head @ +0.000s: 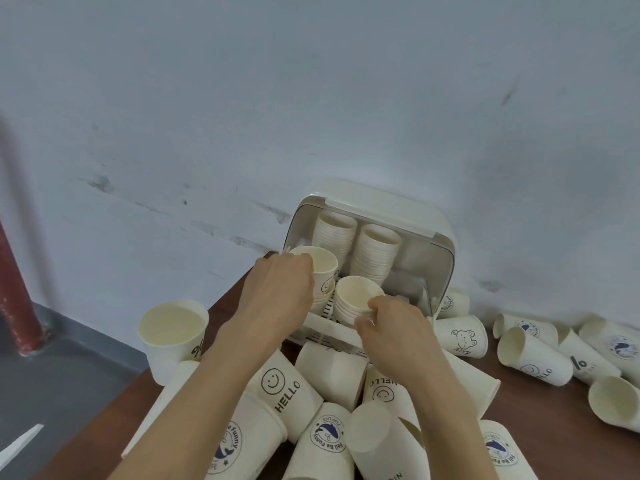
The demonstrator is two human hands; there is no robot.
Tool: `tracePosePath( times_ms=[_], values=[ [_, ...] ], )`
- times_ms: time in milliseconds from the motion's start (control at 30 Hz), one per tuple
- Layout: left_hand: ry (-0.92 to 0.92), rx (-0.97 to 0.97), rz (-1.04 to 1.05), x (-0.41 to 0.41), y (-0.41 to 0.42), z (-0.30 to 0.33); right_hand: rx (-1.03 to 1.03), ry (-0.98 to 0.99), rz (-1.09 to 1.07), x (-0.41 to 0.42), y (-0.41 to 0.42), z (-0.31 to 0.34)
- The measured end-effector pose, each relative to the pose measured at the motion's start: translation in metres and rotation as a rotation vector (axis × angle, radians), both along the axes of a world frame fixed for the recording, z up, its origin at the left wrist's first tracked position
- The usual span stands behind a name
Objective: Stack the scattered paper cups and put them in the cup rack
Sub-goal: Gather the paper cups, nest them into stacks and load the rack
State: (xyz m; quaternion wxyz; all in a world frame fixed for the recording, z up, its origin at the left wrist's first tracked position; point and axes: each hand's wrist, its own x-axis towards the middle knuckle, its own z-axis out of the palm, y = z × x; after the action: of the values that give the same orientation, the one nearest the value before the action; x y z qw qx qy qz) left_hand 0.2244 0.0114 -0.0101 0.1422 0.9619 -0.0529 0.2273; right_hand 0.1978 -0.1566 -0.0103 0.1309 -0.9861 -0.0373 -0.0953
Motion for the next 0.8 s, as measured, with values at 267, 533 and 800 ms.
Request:
tracePosePath(
  times_ms=[267,533,800],
  values=[
    [0.054,0.101,0.001,0.008,0.006,-0.017,-0.015,0.01,0.021,0.001,0.0,-0.001],
    [0.077,0.116,0.003,0.009,0.005,-0.018,-0.088,0.075,0.025,-0.002,0.002,0.0],
    [0.097,0.102,-0.005,0.008,0.006,-0.018,-0.066,0.065,0.022,-0.004,0.003,0.0]
  ],
)
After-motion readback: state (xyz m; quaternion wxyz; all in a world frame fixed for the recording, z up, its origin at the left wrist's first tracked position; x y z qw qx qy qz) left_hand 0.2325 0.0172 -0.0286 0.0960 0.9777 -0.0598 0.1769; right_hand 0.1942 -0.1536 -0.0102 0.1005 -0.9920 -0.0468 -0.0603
